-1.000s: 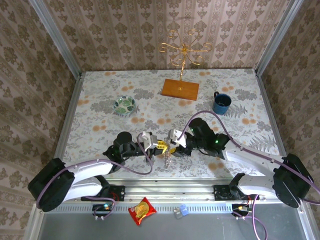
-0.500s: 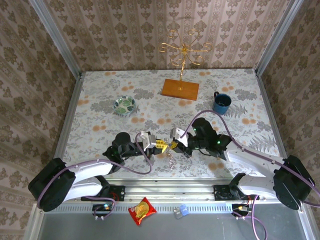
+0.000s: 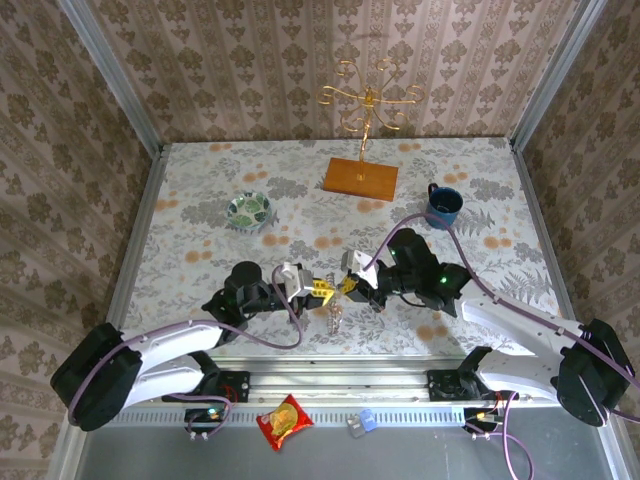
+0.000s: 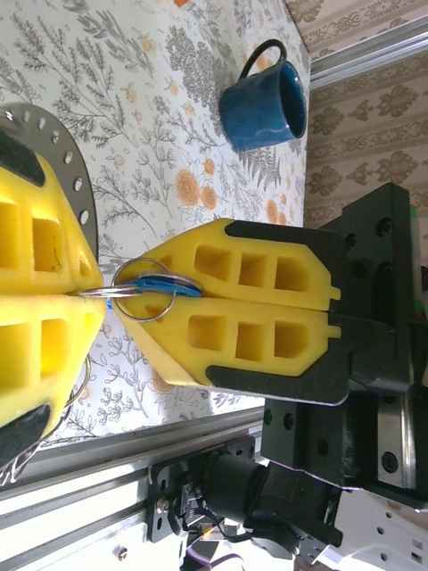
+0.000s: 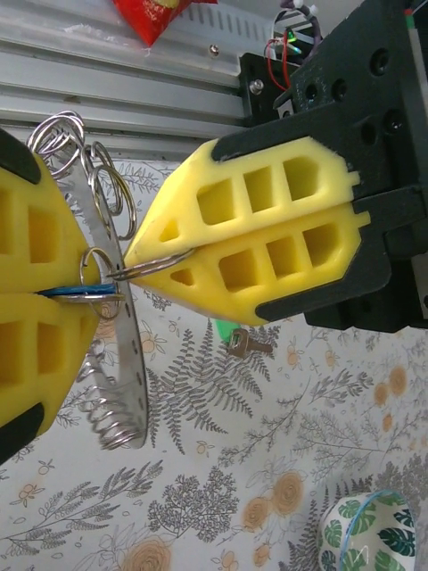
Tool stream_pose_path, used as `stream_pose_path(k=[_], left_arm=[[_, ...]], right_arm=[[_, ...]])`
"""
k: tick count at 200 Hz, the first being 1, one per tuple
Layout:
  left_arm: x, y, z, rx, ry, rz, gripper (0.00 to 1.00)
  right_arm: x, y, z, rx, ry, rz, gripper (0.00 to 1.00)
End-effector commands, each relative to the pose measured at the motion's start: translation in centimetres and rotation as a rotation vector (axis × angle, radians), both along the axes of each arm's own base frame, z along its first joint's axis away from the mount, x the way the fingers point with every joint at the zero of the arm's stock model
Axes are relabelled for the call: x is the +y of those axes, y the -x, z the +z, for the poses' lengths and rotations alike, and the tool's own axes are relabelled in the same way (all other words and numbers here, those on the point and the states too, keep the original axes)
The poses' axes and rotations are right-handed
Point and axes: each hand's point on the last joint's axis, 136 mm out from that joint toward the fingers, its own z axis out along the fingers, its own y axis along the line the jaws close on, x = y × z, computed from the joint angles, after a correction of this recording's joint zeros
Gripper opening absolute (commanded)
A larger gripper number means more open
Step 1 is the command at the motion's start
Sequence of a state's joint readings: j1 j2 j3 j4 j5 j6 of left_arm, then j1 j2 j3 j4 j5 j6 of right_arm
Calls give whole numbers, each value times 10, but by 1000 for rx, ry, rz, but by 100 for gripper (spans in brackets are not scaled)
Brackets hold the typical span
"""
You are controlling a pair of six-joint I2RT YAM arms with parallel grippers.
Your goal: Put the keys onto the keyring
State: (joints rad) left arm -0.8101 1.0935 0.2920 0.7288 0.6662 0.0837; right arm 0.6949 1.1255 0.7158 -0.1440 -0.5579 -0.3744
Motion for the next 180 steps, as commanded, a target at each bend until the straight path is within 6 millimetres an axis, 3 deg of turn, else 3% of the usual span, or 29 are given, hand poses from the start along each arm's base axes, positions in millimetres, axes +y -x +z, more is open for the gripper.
stream_pose_path(k=[1,16,43,74,114,144,180], left_arm=[[0,0,-3,-16,-41,-7,0],[0,0,-3,-16,-42,-4,2],[3,-7,1,-25,-16,45,45],[16,-17,16,-59,51,161,68],[56,-50,36,-87,126,477,78],[103,-77,52,-108,154,771,80],[161,-89,68,-90,237,1052,81]], right_arm=[[2,2,19,-33,-14,25,0],[0,1,18,-40,-1,15,0],[-8,-7,10,-52,51,-44,0],[-18,-10,15,-78,85,-85,0],[-9,-14,31,-99,54,-89,0],[19,-26,49,-142,-26,-75,0],[61,-62,72,-225,-145,-106,0]])
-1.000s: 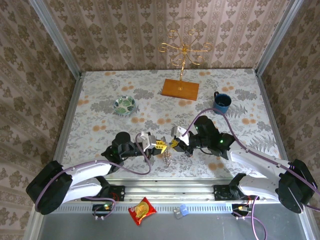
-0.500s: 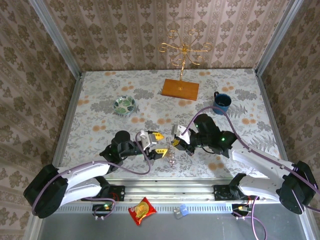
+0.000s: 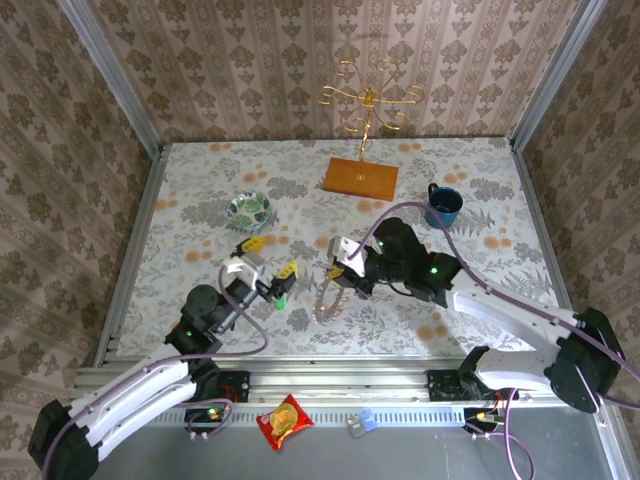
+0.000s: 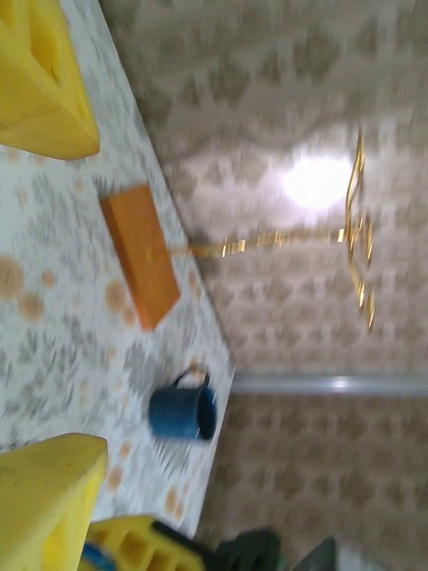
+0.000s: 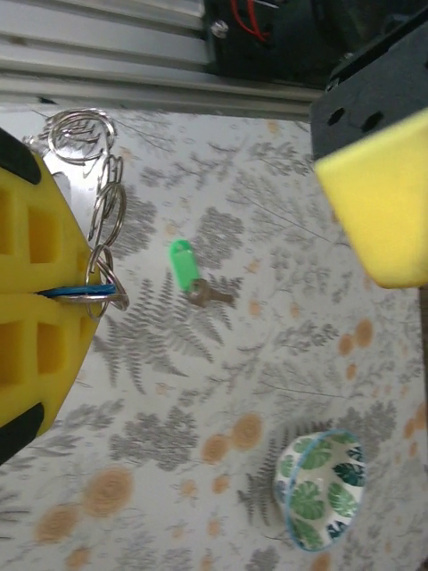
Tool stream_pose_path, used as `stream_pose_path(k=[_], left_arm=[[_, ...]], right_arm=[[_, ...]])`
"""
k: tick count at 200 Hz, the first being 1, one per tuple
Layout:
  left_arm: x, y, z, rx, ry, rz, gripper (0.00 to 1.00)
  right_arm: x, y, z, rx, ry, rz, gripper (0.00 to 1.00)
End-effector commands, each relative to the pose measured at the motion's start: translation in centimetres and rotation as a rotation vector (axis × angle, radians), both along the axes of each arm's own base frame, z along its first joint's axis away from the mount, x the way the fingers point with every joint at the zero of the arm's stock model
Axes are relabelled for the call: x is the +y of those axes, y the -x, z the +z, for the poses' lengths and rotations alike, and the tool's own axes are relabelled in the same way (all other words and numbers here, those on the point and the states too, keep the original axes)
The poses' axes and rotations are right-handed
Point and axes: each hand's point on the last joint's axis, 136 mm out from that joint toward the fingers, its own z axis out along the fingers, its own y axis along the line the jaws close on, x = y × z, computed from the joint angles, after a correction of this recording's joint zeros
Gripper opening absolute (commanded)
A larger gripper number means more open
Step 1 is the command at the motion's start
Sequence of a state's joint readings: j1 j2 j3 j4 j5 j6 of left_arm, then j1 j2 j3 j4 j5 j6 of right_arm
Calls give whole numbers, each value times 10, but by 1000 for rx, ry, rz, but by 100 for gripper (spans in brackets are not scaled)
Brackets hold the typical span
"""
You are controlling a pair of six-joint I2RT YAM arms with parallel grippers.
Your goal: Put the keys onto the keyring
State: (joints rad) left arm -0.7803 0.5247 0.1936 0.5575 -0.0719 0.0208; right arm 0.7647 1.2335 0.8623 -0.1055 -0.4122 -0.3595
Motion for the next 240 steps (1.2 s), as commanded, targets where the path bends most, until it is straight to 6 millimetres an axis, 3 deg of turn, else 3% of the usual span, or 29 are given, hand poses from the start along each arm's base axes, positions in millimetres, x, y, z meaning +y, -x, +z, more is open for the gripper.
stream_pose_path(k=[1,16,39,62,92,129,171,203,240], left_arm=[[50,-20,-8,70,58,277,81],[65,-19,-5,72,82,334,81],[77,-16,-5,80,83,368,81],[78,-16,-10,101,72,372,81],[74,-18,-18,117,54,363,82],[67,-25,-24,132,34,354,82],[60,-30,-30,163,13,346,82],[60,-31,-31,181,-4,347,82],[58,-33,-38,209,-56,343,83]], right_arm=[[32,-34,45,-133,-152,-43,0],[40,-53,48,-179,-170,-83,0],[46,-73,20,-197,-111,-103,0],[33,-76,-24,-154,30,-101,0],[-6,-50,-82,-48,278,-62,0],[-63,-19,-131,28,596,-35,0],[-97,-8,-157,35,801,-17,3],[-117,-10,-168,13,919,-30,23],[-128,-24,-160,-48,971,-95,41]])
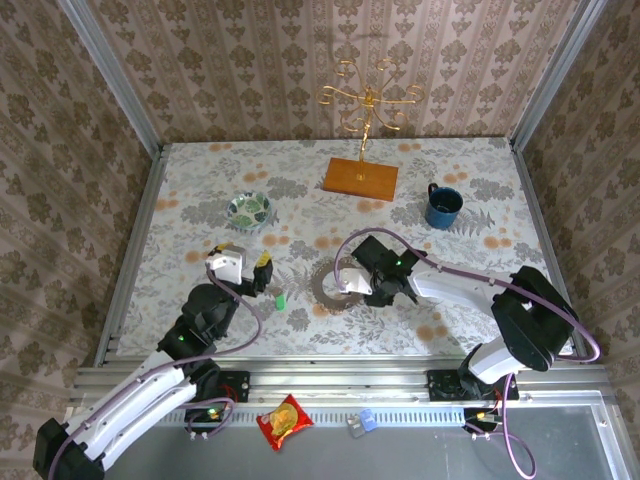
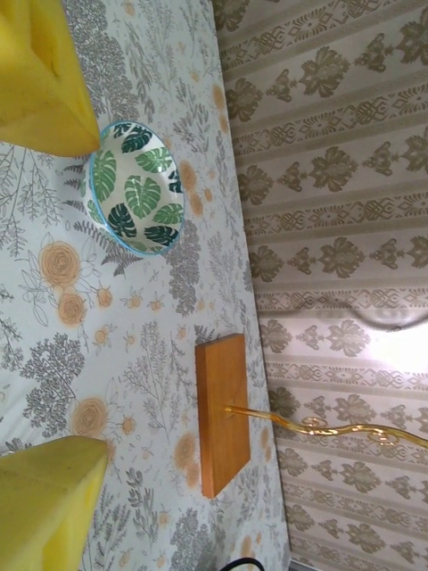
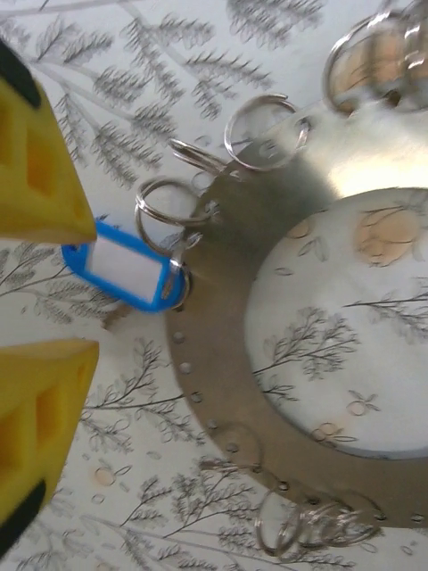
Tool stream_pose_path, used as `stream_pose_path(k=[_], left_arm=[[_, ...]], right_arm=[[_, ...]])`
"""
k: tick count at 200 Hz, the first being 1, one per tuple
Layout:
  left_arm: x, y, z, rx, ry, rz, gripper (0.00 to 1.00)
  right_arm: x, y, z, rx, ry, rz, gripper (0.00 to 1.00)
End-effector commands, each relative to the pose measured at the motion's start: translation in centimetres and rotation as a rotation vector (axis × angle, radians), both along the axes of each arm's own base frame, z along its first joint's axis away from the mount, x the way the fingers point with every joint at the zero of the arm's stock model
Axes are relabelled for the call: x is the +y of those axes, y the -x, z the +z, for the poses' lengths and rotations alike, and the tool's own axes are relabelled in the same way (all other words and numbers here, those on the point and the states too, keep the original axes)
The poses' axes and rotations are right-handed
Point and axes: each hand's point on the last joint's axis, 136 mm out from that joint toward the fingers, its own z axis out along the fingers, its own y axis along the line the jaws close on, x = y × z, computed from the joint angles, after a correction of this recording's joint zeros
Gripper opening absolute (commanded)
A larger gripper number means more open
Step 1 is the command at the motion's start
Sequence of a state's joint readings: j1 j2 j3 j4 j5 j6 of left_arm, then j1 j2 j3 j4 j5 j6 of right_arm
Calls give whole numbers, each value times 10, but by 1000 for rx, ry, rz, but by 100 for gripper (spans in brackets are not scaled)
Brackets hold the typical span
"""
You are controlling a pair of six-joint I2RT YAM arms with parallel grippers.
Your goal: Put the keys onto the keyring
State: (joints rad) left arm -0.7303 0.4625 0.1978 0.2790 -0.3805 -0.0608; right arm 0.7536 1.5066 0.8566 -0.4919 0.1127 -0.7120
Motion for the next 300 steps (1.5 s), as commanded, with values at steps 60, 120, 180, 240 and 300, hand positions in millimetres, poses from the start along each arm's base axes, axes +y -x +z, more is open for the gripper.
stream_pose_path(k=[60,120,180,240,300], left_arm=[[-25,-9,-4,97,-4,-88,83],[-35,-13,-22,173,40,-102,83],[-40,-11,-29,212,35,-128,83],[-41,-11,-26,204,32,-132,83],[-40,-11,-27,204,22,-129,83]], right_arm=[[33,-8,63,86,-375,-447,45],[31,11,35,289,-411,-1013,34],[43,30,3,307,-257,-994,40],[42,25,-14,270,-169,-993,32],[46,21,-18,269,-162,-989,22]])
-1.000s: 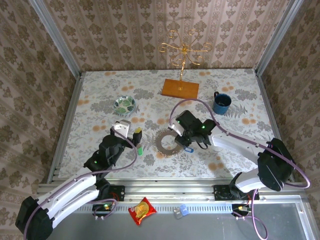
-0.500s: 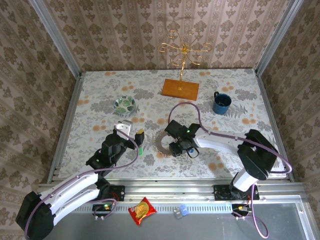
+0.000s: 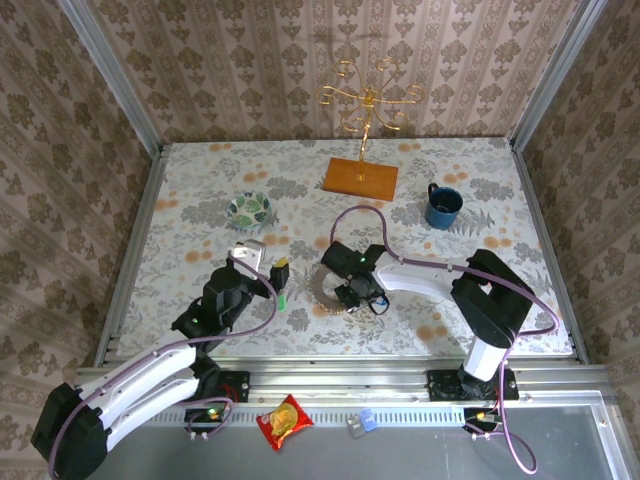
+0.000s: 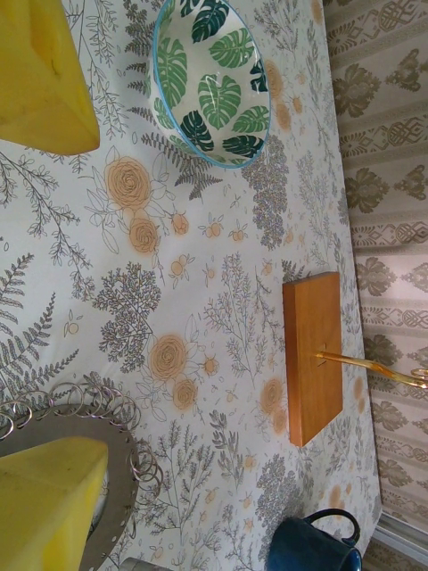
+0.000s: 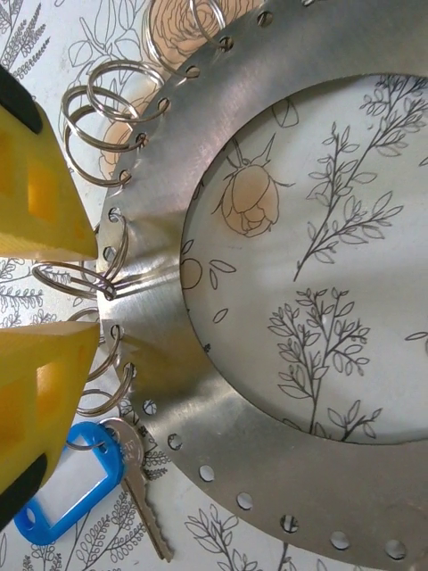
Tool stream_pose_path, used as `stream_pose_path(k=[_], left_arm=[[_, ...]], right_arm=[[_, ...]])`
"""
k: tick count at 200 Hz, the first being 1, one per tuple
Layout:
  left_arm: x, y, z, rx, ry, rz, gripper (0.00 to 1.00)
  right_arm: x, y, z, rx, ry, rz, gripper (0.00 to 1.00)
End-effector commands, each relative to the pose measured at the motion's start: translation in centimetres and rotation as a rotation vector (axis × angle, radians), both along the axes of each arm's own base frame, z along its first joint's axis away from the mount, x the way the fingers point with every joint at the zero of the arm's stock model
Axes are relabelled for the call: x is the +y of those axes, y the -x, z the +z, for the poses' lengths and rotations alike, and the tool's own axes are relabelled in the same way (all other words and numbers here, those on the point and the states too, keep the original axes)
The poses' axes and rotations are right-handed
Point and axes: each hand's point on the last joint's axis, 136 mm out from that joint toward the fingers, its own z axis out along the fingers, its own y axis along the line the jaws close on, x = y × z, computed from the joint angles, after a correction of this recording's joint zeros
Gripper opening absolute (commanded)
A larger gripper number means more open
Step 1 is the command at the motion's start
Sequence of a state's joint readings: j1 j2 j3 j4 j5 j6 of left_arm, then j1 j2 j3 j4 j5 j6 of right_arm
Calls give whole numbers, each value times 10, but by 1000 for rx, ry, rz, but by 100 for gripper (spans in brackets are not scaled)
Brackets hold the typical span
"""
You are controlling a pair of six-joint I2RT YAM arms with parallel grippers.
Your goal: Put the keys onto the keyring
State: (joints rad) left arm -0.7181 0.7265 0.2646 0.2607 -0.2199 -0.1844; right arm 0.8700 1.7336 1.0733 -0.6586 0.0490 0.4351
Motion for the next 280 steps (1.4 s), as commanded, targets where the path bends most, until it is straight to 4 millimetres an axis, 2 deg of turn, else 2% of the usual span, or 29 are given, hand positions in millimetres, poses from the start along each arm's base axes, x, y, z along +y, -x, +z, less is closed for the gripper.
stream_pose_path(k=[1,99,149,165,222,280], left_arm=[[-2,-3,16,-23,33,-1,83],[-2,-3,17,-26,32,-2,83],[-2,-3,18,-28,26,-3,83],[-2,-3,19,-33,23,-6,83],[-5,-1,29,-64,-8,-41,83],[-37,16,43,-124,-56,-267,79]], right_arm=[[-1,-2,-1,-6,31,-8,22],[-7,1,-6,11,67,0,18],[-7,-2,2,-16,61,5,5],[-6,-4,10,-37,42,17,0],[0,-7,52,-148,-51,153,0],[26,5,97,-280,-233,494,0]])
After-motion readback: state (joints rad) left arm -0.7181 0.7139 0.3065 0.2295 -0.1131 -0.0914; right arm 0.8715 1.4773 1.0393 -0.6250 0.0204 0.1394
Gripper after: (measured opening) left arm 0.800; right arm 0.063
